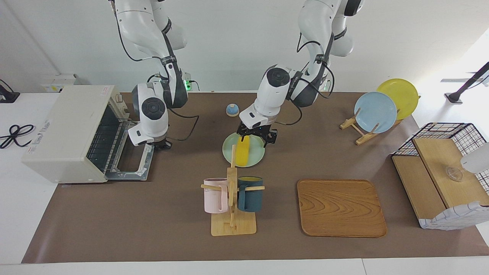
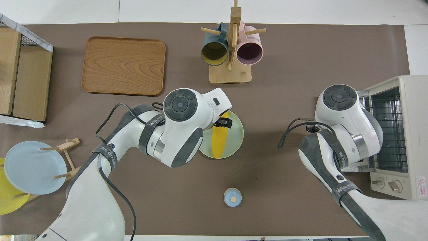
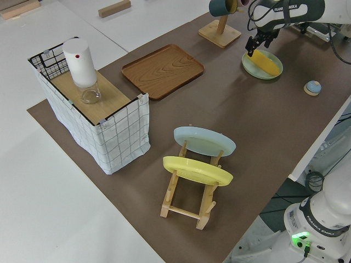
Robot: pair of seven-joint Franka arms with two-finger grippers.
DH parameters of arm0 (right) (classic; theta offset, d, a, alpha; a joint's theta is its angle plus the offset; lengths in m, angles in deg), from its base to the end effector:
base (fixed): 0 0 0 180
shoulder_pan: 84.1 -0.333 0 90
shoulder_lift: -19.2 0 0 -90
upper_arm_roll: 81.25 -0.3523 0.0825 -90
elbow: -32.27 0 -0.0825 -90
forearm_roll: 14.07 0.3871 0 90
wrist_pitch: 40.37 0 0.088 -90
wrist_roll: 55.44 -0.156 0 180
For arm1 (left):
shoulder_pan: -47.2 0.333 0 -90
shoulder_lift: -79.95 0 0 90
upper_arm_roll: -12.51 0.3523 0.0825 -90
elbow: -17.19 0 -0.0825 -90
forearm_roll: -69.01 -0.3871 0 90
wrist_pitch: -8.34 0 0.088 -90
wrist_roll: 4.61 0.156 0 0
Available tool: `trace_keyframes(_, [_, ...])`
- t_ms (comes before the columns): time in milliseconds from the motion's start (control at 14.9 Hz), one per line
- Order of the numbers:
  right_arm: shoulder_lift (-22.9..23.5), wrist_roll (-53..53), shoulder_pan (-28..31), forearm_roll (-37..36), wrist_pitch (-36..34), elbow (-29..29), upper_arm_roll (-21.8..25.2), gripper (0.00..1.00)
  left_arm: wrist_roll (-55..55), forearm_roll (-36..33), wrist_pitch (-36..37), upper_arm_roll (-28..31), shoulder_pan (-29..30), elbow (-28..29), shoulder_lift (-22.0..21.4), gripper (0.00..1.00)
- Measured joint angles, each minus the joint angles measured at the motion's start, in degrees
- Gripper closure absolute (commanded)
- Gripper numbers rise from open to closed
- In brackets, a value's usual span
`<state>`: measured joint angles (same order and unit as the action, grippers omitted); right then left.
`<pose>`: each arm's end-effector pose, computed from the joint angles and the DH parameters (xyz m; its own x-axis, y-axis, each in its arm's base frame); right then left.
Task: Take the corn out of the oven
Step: 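Grasp the yellow corn with the left gripper while the right gripper withdraws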
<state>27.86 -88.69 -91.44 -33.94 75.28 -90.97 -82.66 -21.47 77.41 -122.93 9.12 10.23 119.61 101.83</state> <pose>0.5219 0.0450 0.3018 0.9619 -0.2490 -0.1128 -0.1915 -0.9082 0.3723 0.5151 -0.4452 0.3361 0.9506 -0.3031 0.0677 -0.3103 -0.9354 0.1694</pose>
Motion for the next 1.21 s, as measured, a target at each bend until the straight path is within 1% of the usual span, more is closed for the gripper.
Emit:
trace_keyframes(201, [-4.93, 4.46, 0.09, -1.65, -8.18, 2.7, -0.15, 1.0, 0.0, 0.0, -0.08, -0.01, -0.47, -2.02, 2.3, 0.0])
trace_keyframes(336, [-7.82, 10.18, 1.75, -2.78, -14.13, 5.68, 0.44, 1.0, 0.0, 0.0, -0.89, 0.03, -0.87, -2.03, 3.18, 0.0])
trace_keyframes(403, [-9.02, 14.06, 3.52, -2.93, -15.58, 6.77, 0.73, 1.0, 0.0, 0.0, -1.3, 0.04, -1.01, -2.04, 3.65, 0.0])
trace_keyframes(604, [-11.65, 24.06, 9.32, -2.07, -16.14, 7.75, 1.21, 1.0, 0.0, 0.0, -1.71, 0.04, -1.22, -1.92, 4.57, 0.0])
trace_keyframes(672, [-12.15, 25.64, 10.31, -0.82, -16.13, 7.83, 1.28, 1.0, 0.0, 0.0, -1.77, 0.06, -1.45, -1.8, 4.66, 0.02])
trace_keyframes(739, [-12.51, 26.28, 10.62, 0.27, -16.13, 8.02, 1.28, 1.0, -0.02, 0.0, -1.79, 0.1, -1.71, -1.67, 4.67, 0.26])
trace_keyframes(806, [-12.84, 26.42, 10.54, 0.95, -16.13, 8.31, 1.17, 1.0, -0.07, 0.0, -1.79, 0.1, -1.84, -1.61, 4.67, 0.45])
trace_keyframes(940, [-13.35, 26.43, 10.02, 1.67, -16.89, 9.45, 0.66, 1.0, -0.26, 0.0, -1.78, 0.11, -1.87, -1.58, 4.67, 0.77])
trace_keyframes(1007, [-13.45, 26.43, 9.83, 3.14, -18.55, 10.95, 0.37, 1.0, -0.32, 0.0, -1.77, 0.11, -1.88, -1.57, 4.66, 0.91])
trace_keyframes(1075, [-13.44, 26.43, 9.76, 5.94, -20.85, 13.41, 0.14, 0.98, -0.44, 0.0, -1.77, 0.11, -1.91, -1.56, 4.66, 1.0])
trace_keyframes(1209, [-13.12, 26.44, 9.74, 10.45, -23.92, 18.8, -0.08, 0.91, -0.72, 0.0, -1.75, 0.12, -1.97, -1.61, 4.59, 1.0])
